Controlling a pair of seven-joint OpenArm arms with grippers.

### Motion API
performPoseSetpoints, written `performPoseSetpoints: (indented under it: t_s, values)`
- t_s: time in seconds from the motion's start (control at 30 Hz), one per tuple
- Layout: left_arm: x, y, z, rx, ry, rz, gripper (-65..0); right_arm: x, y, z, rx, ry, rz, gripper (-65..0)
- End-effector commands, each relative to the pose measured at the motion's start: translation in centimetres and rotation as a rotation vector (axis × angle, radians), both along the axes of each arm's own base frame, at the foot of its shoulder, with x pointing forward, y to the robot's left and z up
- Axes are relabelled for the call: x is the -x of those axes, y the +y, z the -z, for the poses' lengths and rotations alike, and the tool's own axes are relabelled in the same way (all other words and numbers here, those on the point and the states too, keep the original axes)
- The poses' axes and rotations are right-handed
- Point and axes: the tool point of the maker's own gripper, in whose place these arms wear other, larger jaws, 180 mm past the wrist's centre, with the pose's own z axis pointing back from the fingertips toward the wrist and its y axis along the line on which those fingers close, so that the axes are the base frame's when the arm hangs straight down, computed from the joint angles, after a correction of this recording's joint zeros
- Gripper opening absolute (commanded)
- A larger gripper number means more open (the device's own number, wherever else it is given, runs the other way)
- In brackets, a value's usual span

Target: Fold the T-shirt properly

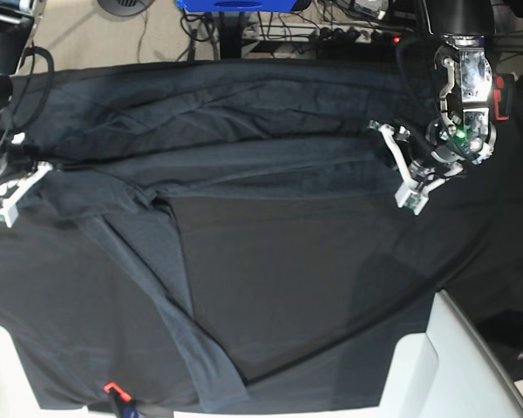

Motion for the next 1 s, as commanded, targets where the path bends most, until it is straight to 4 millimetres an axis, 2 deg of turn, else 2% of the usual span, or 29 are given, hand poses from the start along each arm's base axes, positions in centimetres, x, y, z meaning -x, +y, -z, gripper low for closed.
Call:
performPoseSetpoints:
  t_s: [0.0, 0.37, 0.43, 0.57, 0.6, 0.7, 0.8, 0.87, 0.97]
  values:
    - [-0.8, 0.5, -0.8, -0.008, -0.032, -0.001, -65.0, -1.2, -1.0, -1.2, 0.023, -0.041, 0.006, -64.2]
    - [-0.8, 1.6, -1.1, -0.037, -0.031, 0.006, -65.0, -1.1, -1.4, -1.3, 0.021, -0.048, 0.029, -63.6]
    - [-0.8, 1.6, -1.1, -0.038, -0.028, 0.006, -65.0, -1.1, -1.9, -1.6, 0.021, -0.058, 0.047, -57.3]
    - [-0.9, 1.7, -1.3, -0.040, -0.034, 0.007, -65.0, -0.8, -3.3, -1.9, 0.030, -0.069, 0.126, -33.6]
    - [-0.9, 1.6, -1.3, -0.040, -0.036, 0.007, -65.0, -0.8, -3.4, -2.0, 0.032, -0.070, 0.135, -30.5]
    - [-1.1, 1.9, -1.6, -0.042, -0.044, 0.001, -55.0, -0.9, -3.9, -2.3, 0.037, -0.081, 0.150, -29.7]
    - [-1.8, 2.4, -3.2, -0.061, -0.090, 0.007, -47.2, -1.2, -5.7, -4.5, 0.062, -0.152, 0.205, -29.7]
    - [-1.9, 3.6, -4.8, -0.085, -0.121, -0.023, -43.6, -1.6, -6.2, -6.5, 0.076, -0.215, 0.236, -29.7]
    - [-2.5, 4.7, -7.5, -0.124, -0.173, -0.056, -43.9, -2.2, -5.8, -9.1, 0.107, -0.294, 0.203, -29.7]
